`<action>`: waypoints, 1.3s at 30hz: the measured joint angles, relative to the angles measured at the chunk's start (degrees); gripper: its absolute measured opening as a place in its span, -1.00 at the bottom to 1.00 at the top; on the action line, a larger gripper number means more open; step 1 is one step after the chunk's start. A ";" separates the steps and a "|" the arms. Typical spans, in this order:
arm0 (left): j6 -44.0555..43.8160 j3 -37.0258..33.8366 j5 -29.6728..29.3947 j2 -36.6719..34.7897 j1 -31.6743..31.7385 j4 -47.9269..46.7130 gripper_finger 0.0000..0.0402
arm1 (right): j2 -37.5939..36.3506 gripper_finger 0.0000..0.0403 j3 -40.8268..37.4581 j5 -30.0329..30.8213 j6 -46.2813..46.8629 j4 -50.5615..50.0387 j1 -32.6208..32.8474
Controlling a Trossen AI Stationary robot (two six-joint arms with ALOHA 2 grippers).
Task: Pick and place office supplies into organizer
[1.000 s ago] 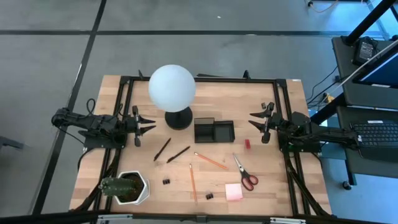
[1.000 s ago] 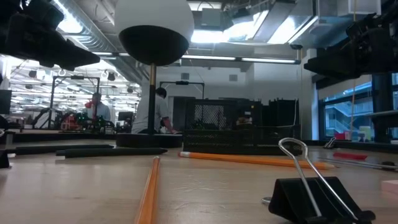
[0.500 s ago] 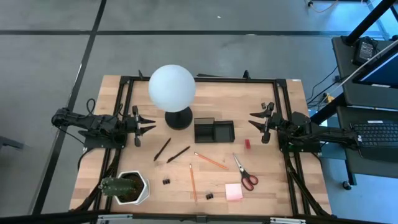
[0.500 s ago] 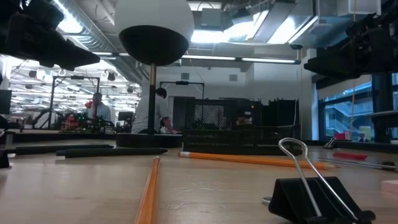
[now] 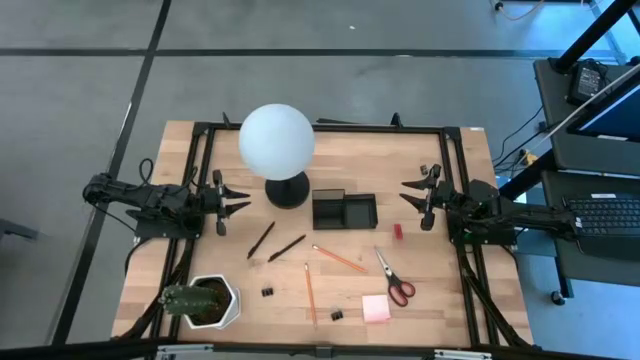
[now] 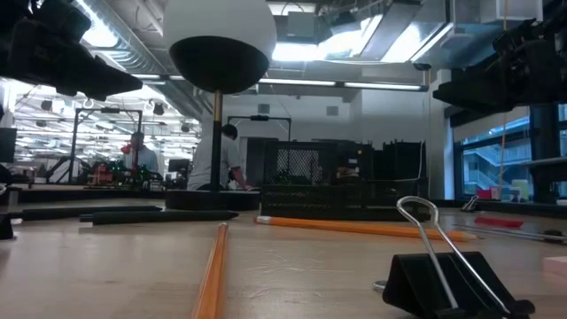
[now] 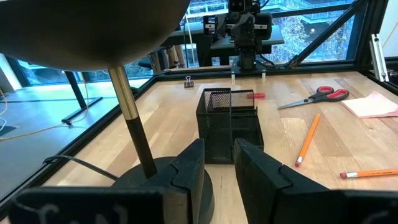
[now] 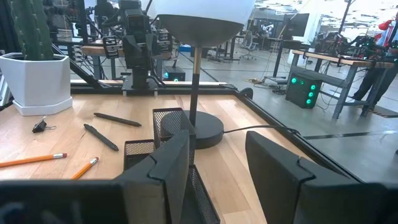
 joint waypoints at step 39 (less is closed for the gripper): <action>0.02 0.00 -0.02 0.02 0.00 0.01 -0.59 | 0.01 -0.20 0.00 0.92 -13.21 0.25 -0.05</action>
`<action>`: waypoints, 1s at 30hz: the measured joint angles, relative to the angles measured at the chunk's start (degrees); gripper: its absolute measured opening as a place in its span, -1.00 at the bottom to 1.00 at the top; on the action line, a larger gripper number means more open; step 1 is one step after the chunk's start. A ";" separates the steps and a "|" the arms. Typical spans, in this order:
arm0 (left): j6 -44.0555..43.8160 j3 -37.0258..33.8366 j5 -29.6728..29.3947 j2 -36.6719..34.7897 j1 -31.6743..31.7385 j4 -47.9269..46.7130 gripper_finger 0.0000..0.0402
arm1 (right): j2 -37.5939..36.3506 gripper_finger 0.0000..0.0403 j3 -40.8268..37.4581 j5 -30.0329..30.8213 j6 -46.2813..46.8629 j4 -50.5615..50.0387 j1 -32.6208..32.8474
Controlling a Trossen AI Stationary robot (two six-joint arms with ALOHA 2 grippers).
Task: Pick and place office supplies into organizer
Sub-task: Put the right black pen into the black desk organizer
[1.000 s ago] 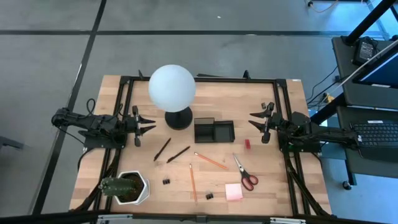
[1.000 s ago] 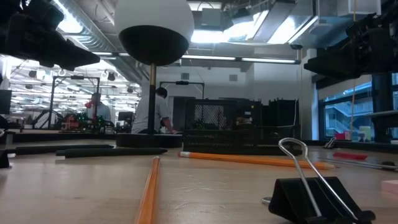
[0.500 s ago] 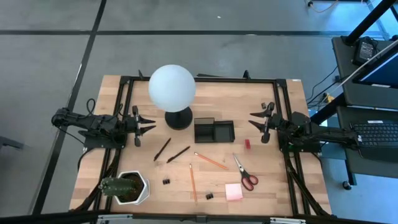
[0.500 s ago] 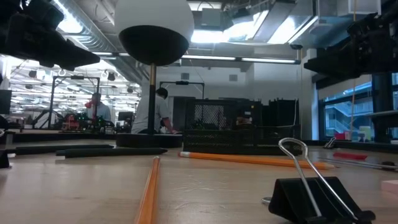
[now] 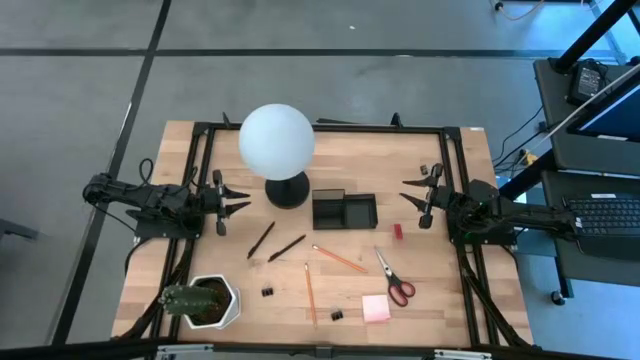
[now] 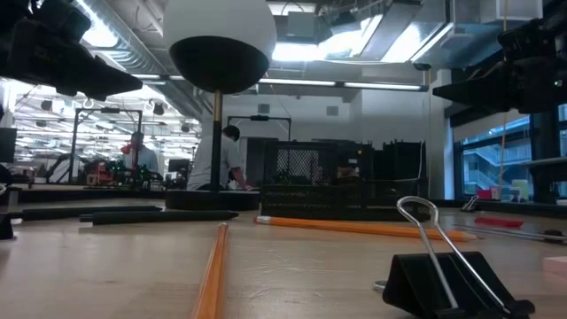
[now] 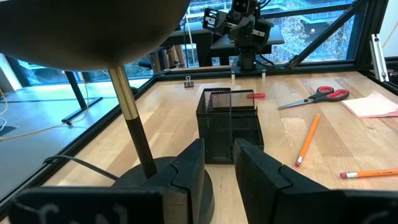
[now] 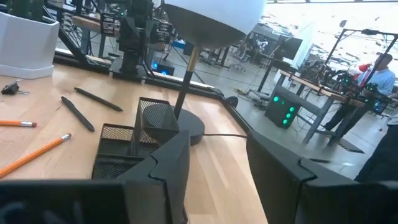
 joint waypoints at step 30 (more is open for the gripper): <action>-0.02 0.00 -0.01 -0.02 0.00 0.03 -0.46 | -0.01 -0.20 0.01 0.02 38.94 0.40 0.04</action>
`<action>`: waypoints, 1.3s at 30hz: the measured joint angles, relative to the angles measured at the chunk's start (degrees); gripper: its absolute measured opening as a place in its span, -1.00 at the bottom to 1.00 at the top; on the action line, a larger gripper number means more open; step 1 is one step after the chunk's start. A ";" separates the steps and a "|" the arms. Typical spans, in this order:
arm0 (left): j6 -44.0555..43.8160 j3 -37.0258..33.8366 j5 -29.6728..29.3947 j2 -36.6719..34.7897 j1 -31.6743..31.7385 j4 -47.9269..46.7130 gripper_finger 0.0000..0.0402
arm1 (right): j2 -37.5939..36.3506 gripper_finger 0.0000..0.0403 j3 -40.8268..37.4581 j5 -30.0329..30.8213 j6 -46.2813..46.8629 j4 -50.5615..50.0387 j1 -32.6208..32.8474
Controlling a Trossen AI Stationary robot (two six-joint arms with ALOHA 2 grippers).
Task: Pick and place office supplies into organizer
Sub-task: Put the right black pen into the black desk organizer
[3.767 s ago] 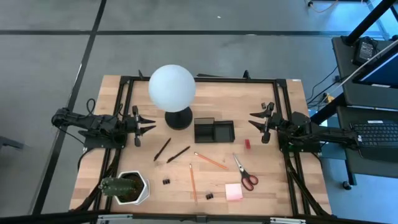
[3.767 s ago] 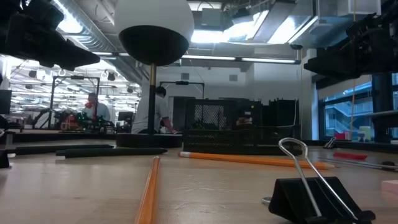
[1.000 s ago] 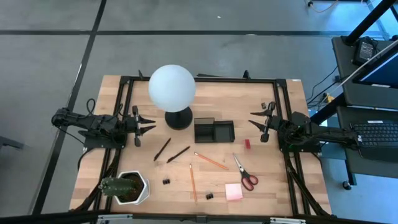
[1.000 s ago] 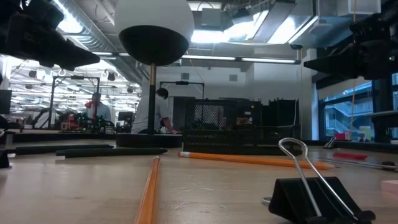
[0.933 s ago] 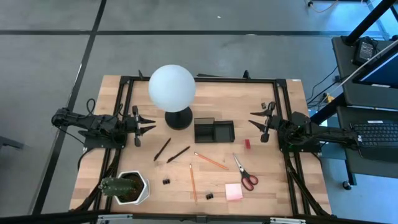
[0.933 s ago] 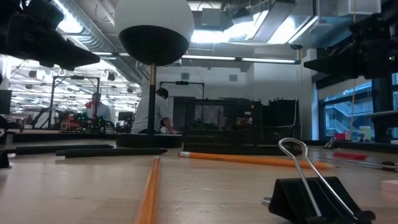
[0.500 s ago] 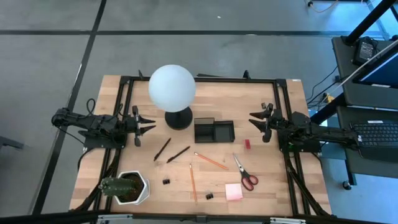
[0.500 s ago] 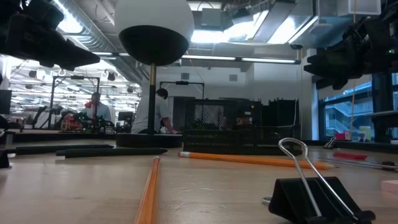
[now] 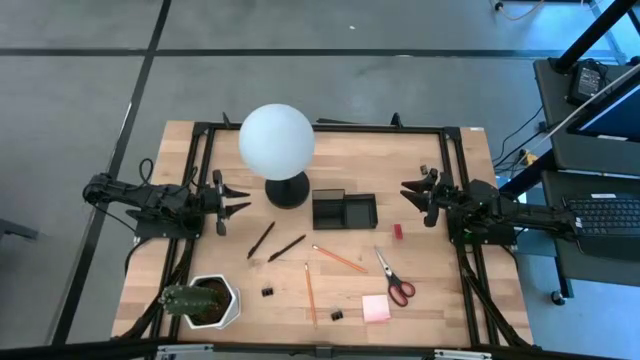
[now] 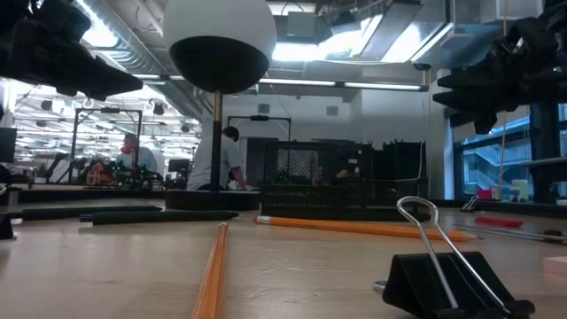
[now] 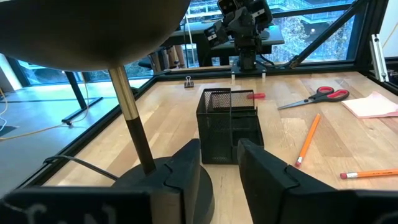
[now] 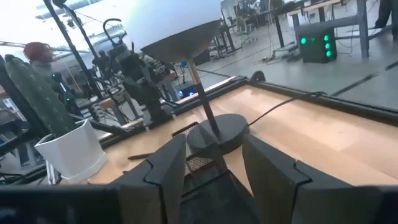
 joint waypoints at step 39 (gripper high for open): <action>0.59 0.00 -0.12 0.00 0.01 -0.01 -0.38 | 0.01 -0.20 -0.01 0.01 -4.93 -0.48 0.00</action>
